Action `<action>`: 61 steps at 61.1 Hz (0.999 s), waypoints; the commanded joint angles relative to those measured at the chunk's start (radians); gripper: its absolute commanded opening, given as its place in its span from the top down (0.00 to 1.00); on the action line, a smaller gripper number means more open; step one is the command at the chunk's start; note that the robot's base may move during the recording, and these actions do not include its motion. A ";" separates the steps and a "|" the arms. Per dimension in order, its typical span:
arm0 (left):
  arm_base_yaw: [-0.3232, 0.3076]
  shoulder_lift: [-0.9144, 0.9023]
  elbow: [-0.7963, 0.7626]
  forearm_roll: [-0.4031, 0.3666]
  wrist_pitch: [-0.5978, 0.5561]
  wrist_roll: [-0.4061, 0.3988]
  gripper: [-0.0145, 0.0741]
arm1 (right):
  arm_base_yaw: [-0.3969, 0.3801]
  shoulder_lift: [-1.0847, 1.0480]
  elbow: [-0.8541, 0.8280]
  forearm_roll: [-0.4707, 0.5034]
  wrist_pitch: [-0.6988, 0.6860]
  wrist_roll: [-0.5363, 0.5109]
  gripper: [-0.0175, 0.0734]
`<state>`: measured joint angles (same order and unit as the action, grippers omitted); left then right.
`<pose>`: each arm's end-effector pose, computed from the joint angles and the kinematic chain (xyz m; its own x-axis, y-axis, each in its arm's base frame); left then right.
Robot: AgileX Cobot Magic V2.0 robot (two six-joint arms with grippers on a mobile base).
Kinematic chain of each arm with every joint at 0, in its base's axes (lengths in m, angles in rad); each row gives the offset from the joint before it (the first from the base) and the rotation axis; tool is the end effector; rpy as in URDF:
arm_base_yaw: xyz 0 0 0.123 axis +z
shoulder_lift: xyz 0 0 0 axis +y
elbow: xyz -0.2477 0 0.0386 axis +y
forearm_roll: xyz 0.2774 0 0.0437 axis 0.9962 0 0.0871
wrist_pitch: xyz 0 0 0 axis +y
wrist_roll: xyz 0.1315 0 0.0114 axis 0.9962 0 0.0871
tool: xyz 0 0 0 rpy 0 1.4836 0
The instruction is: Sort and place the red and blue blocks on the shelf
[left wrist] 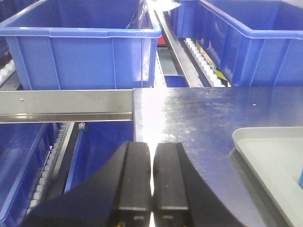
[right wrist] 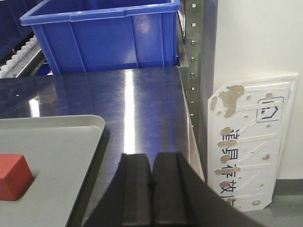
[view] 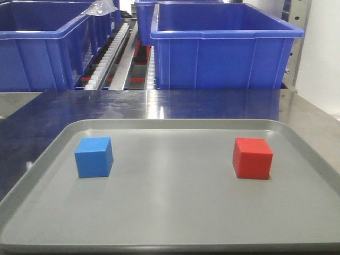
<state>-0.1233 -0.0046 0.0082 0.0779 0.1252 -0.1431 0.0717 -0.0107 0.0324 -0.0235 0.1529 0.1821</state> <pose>0.1605 -0.0186 0.1976 -0.0483 -0.0603 -0.9970 0.1104 0.9917 -0.0653 0.1613 0.0111 0.1850 -0.0967 0.1517 -0.9837 -0.0535 0.9861 0.1573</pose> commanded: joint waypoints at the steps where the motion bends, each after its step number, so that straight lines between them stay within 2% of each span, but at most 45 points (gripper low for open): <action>1: 0.002 -0.020 0.044 -0.009 -0.086 0.004 0.69 | -0.001 -0.020 -0.022 -0.009 -0.089 -0.007 0.76; 61: 0.002 -0.020 0.044 -0.009 -0.086 0.004 0.69 | -0.001 -0.020 -0.022 -0.009 -0.089 -0.007 0.76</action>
<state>-0.1233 -0.0046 0.0082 0.0764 0.1252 -0.1424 0.0717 -0.0107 0.0324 -0.0235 0.1529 0.1821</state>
